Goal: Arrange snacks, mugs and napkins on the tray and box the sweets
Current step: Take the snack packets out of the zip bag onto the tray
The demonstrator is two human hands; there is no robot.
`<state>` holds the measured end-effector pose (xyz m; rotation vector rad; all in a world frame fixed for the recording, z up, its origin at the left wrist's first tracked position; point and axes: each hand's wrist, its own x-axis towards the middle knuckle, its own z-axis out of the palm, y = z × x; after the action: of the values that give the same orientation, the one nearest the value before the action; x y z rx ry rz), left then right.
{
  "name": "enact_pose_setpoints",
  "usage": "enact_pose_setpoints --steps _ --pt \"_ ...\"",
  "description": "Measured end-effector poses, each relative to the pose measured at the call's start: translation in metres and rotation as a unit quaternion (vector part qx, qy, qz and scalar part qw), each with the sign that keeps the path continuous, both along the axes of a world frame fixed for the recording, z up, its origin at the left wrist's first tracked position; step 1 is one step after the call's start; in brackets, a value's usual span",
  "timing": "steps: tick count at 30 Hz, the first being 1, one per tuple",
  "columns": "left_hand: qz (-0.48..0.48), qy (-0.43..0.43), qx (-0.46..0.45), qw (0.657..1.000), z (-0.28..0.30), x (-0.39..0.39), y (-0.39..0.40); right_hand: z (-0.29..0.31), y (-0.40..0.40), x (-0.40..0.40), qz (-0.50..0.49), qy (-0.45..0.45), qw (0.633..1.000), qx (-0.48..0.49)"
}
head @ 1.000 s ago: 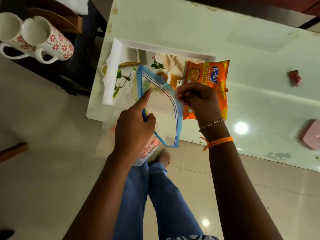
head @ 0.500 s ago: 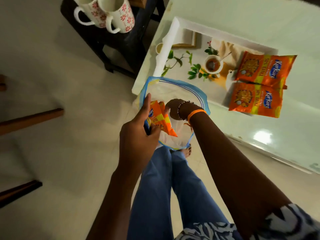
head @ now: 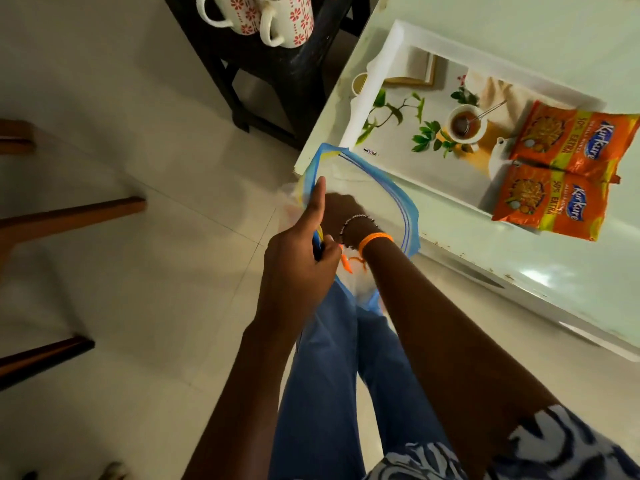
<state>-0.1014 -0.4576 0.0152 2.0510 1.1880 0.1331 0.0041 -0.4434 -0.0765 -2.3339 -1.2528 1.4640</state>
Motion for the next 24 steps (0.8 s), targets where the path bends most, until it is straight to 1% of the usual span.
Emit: enact_pose_setpoints --steps 2,4,7,8,9,10,12,14,16,17,19,20,24 --pt "0.001 0.004 -0.013 1.0 -0.003 0.008 0.005 0.016 -0.008 0.019 -0.008 -0.004 0.999 0.044" --pt "0.003 0.013 -0.018 1.0 -0.006 0.018 0.008 0.036 -0.023 0.043 -0.037 -0.023 0.994 0.102" --pt "-0.014 0.028 -0.028 0.999 -0.009 0.036 0.011 0.059 -0.049 0.082 -0.126 -0.033 0.975 0.181" --pt "-0.025 0.035 -0.024 0.999 -0.012 0.042 0.01 0.064 -0.057 0.095 -0.168 -0.018 0.966 0.195" --pt "-0.033 0.043 -0.018 0.998 -0.013 0.048 0.01 0.068 -0.065 0.107 -0.222 0.016 0.952 0.209" --pt "-0.04 0.052 -0.014 0.998 -0.014 0.054 0.009 0.071 -0.074 0.117 -0.288 0.059 0.929 0.224" --pt "-0.046 0.066 -0.013 0.997 -0.016 0.064 0.005 0.068 -0.089 0.136 -0.418 0.119 0.864 0.255" --pt "-0.057 0.075 -0.012 0.996 -0.019 0.073 0.0 0.058 -0.103 0.152 -0.508 0.126 0.817 0.241" --pt "-0.064 0.076 -0.014 0.995 -0.022 0.079 -0.004 0.039 -0.116 0.165 -0.573 0.101 0.786 0.211" --pt "-0.065 0.078 -0.012 0.995 -0.023 0.08 -0.005 0.029 -0.12 0.17 -0.595 0.088 0.776 0.191" --pt "-0.065 0.085 -0.01 0.994 -0.024 0.082 -0.007 0.003 -0.129 0.179 -0.618 0.054 0.77 0.148" --pt "-0.064 0.088 -0.01 0.994 -0.024 0.082 -0.007 -0.01 -0.131 0.182 -0.619 0.044 0.774 0.125" --pt "-0.067 0.094 -0.004 0.993 -0.024 0.08 -0.007 -0.039 -0.127 0.181 -0.587 0.037 0.806 0.058"
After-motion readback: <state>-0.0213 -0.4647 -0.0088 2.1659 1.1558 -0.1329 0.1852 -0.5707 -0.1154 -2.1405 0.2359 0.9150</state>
